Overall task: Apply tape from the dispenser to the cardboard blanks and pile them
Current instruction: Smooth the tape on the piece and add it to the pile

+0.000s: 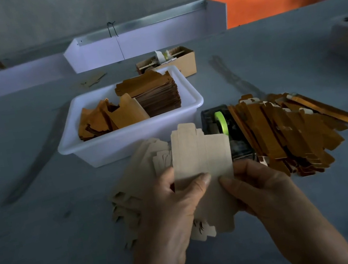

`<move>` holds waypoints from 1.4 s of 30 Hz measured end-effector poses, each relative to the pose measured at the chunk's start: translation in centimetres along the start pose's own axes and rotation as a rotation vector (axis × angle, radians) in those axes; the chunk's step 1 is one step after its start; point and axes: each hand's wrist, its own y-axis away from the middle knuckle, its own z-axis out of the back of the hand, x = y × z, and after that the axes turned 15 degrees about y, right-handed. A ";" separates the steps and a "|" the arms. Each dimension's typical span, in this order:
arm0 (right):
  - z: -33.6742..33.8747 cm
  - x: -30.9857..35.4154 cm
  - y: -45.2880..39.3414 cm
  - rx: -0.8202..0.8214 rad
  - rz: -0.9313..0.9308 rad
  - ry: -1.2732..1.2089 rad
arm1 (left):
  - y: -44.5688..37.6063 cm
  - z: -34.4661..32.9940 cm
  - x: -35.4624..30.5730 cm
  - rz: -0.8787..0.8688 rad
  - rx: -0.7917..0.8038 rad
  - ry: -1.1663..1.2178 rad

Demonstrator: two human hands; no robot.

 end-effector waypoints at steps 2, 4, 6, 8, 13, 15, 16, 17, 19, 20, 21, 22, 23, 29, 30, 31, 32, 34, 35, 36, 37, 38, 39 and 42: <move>0.1 0.0 0.0 0.002 0.015 0.043 | -0.2 0.1 0.4 0.011 0.003 -0.004; 0.0 0.0 0.2 -0.012 0.057 0.118 | -0.3 0.3 0.8 0.014 -0.003 -0.010; 0.0 -0.1 0.2 -0.121 0.138 0.317 | -0.4 0.3 1.2 0.011 -0.016 -0.023; -0.1 0.2 0.4 -0.240 0.216 0.490 | -0.3 0.2 1.5 0.004 -0.018 -0.025; -1.1 0.6 1.0 -0.206 0.297 0.474 | -0.2 -0.3 1.8 0.018 -0.026 0.007; -1.3 0.6 1.1 -0.182 0.311 0.433 | 0.0 -0.6 1.9 0.012 -0.034 0.006; -1.4 0.6 1.0 -0.179 0.318 0.418 | 0.2 -0.7 1.8 0.011 -0.026 0.000; -1.5 0.5 1.0 -0.178 0.322 0.405 | 0.3 -0.8 1.7 0.014 -0.003 -0.011; -1.5 0.4 0.8 -0.185 0.325 0.402 | 0.5 -0.6 1.5 0.023 0.049 -0.026; -1.4 0.3 0.7 -0.189 0.326 0.420 | 0.5 -0.4 1.3 0.031 0.080 -0.019; -1.4 0.3 0.6 -0.190 0.321 0.446 | 0.6 -0.3 1.1 0.037 0.116 -0.029; -1.3 0.3 0.6 -0.190 0.310 0.466 | 0.6 -0.2 0.9 0.018 0.162 -0.058; -1.2 0.3 0.6 -0.187 0.298 0.473 | 0.7 -0.1 0.9 -0.003 0.201 -0.098; -0.7 0.1 0.3 -0.241 0.197 0.478 | 0.5 0.8 1.1 0.060 0.230 -0.169; -0.6 0.2 0.2 -0.220 0.159 0.435 | 0.5 0.9 1.0 0.073 0.254 -0.165; -0.5 0.4 0.2 -0.161 0.113 0.350 | 0.6 0.8 0.7 0.073 0.275 -0.154; -0.4 0.4 0.2 -0.084 0.073 0.232 | 0.7 0.7 0.6 0.060 0.286 -0.145; -0.4 0.5 0.2 0.013 0.028 0.041 | 0.5 0.5 0.7 0.054 0.239 -0.125; -0.4 0.4 0.1 0.010 0.017 0.010 | 0.5 0.4 0.7 0.066 0.196 -0.106; -0.4 0.3 -0.1 -0.005 0.009 -0.002 | 0.4 0.4 0.8 0.068 0.161 -0.082; -0.4 0.3 -0.2 -0.023 -0.001 -0.011 | 0.4 0.3 0.9 0.058 0.136 -0.076; -0.4 0.2 -0.2 -0.038 -0.006 -0.017 | 0.3 0.3 1.0 0.032 0.120 -0.089; -0.5 0.1 -0.3 -0.049 -0.008 -0.022 | 0.3 0.2 1.2 0.002 0.097 -0.100; -0.7 0.0 -0.2 -0.084 -0.016 -0.049 | 0.6 -0.3 1.6 -0.083 0.011 -0.106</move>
